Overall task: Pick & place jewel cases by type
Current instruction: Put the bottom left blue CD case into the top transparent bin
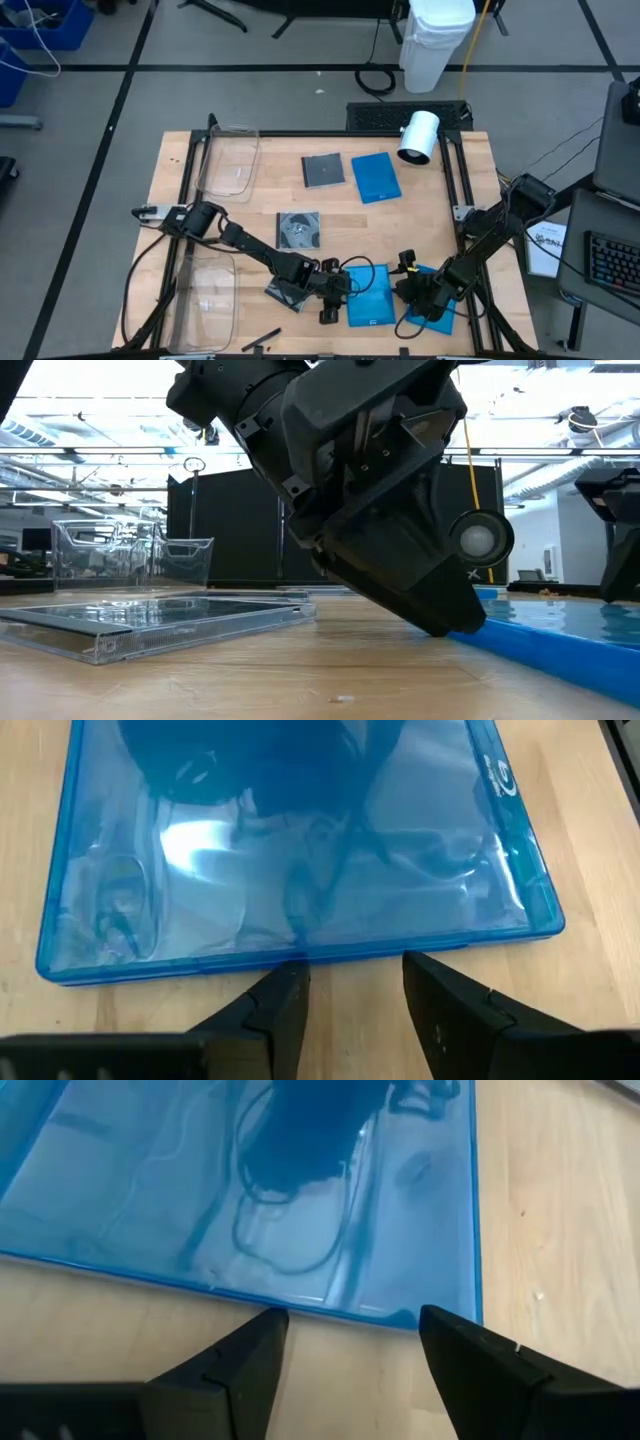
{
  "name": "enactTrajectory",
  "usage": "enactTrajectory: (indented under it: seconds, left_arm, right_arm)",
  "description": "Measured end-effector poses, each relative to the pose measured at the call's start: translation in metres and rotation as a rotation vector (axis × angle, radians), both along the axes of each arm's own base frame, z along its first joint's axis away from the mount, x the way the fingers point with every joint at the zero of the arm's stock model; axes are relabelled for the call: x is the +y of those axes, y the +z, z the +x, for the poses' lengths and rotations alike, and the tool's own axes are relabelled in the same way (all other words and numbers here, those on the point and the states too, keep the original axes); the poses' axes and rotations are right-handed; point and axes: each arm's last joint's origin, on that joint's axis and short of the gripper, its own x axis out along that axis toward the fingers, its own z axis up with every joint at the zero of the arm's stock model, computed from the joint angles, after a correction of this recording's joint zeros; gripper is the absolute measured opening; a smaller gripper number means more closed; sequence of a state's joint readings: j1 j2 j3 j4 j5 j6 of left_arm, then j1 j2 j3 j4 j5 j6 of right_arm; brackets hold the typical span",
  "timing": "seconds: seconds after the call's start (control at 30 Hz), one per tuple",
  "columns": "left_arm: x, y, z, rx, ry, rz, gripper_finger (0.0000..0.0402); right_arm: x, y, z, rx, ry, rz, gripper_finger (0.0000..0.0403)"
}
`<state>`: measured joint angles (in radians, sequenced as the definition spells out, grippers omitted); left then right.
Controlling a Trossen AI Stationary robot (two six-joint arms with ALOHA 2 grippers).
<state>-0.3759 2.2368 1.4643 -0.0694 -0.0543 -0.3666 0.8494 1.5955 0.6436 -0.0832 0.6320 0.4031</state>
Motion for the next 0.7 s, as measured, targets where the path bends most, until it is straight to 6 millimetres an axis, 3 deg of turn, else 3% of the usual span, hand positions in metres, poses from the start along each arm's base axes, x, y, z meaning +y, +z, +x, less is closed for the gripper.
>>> enactTrajectory:
  seconds: [0.3, 0.43, 0.7]
  left_arm:
    - [0.001, -0.001, -0.001, 0.014, -0.001, 0.006, 0.0165]
    - [0.001, 0.0, -0.001, 0.01, -0.003, 0.006, 0.0164]
    - [0.0, 0.0, 0.001, -0.002, -0.004, 0.002, 0.0165]
  right_arm:
    - [0.0, 0.029, 0.003, -0.147, 0.022, -0.033, 0.0226]
    - [0.005, 0.049, 0.014, -0.294, -0.03, -0.011, 0.0226]
    - [0.004, 0.05, 0.019, -0.304, 0.03, -0.042, 0.0226]
